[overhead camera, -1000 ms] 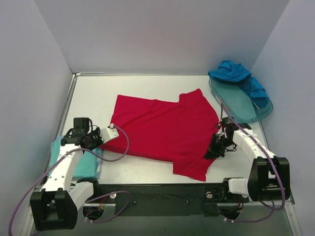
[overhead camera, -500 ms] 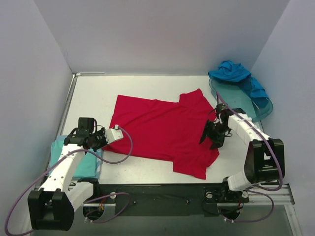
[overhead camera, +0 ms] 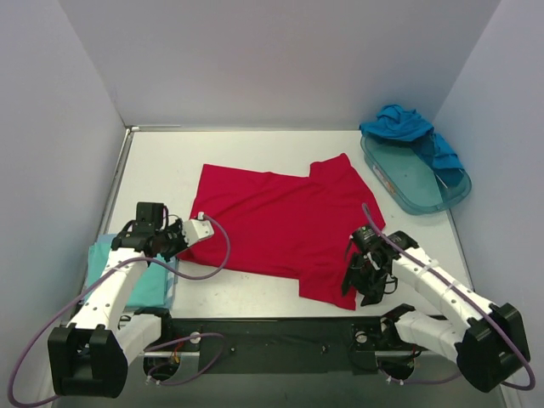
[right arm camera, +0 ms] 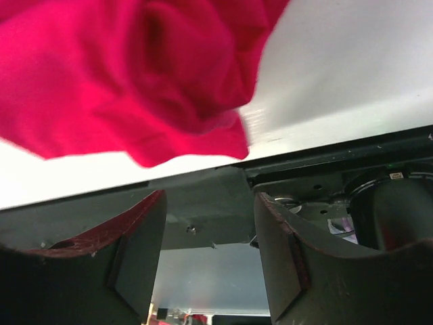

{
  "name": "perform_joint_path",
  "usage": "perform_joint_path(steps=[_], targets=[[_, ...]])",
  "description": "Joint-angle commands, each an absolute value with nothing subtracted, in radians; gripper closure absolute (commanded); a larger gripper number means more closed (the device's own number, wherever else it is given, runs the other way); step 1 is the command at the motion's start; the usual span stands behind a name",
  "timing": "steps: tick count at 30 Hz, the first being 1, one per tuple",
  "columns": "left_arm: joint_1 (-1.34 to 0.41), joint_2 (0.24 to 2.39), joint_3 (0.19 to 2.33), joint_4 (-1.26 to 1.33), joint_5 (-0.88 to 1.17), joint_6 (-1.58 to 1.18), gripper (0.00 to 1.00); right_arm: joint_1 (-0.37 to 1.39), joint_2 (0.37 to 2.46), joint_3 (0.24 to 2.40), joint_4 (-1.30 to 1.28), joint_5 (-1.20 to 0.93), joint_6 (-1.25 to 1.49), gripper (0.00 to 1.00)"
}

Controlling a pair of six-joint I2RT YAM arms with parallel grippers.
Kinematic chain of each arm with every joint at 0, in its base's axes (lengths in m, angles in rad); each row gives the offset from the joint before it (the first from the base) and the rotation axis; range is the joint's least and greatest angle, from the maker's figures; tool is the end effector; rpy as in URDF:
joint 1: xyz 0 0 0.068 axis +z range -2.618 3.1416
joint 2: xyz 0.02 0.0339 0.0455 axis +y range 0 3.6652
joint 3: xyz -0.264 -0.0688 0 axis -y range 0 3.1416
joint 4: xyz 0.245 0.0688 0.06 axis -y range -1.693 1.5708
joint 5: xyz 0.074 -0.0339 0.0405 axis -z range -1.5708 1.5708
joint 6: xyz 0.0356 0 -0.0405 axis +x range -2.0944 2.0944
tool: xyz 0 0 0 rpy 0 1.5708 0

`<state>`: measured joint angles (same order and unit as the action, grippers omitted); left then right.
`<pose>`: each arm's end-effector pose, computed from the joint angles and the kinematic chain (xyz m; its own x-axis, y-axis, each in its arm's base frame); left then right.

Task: Fold and stack the t-shirts
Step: Grap the side of the flattened tshirt closest away from the robot with both arms, then fold the flattened tshirt in 1/3 of the way

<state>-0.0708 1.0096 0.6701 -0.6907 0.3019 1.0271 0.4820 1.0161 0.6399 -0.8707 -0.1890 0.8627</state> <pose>0.1849 -0.0237 0.2194 -0.2540 0.8372 -0.4844 0.8458 0.4352 0.3086 0.1436 0.0827 0.2004 -0.9324 0.3542 -0.0717 0.3075 0.8818 0.3576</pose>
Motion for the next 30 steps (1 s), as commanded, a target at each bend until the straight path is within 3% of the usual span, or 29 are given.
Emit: perform_joint_path(steps=[1,8,10,12,13,14,22,30], targets=[[-0.083,1.008,0.719,-0.669,0.339,1.017,1.00,0.497,1.109,0.581,-0.795,-0.112,0.977,0.50],[-0.086,0.986,0.716,-0.664,0.336,1.011,1.00,0.499,1.201,0.448,-0.580,-0.157,0.979,0.52],[-0.087,0.982,0.719,-0.669,0.331,1.005,1.00,0.486,1.218,0.423,-0.560,-0.132,0.960,0.58],[-0.087,0.976,0.726,-0.687,0.328,1.008,1.00,0.472,1.213,0.394,-0.532,-0.155,0.956,0.75],[-0.087,0.970,0.729,-0.696,0.327,1.012,1.00,0.472,1.209,0.390,-0.534,-0.156,0.965,0.91],[-0.087,0.966,0.732,-0.703,0.325,1.014,1.00,0.471,1.188,0.393,-0.557,-0.158,0.968,0.99],[-0.094,0.881,0.793,-0.929,0.377,1.057,1.00,0.453,0.820,0.690,-1.096,-0.150,0.974,1.00],[-0.109,0.865,0.893,-1.158,0.423,1.126,1.00,0.443,0.756,1.017,-1.484,-0.216,0.954,1.00]])
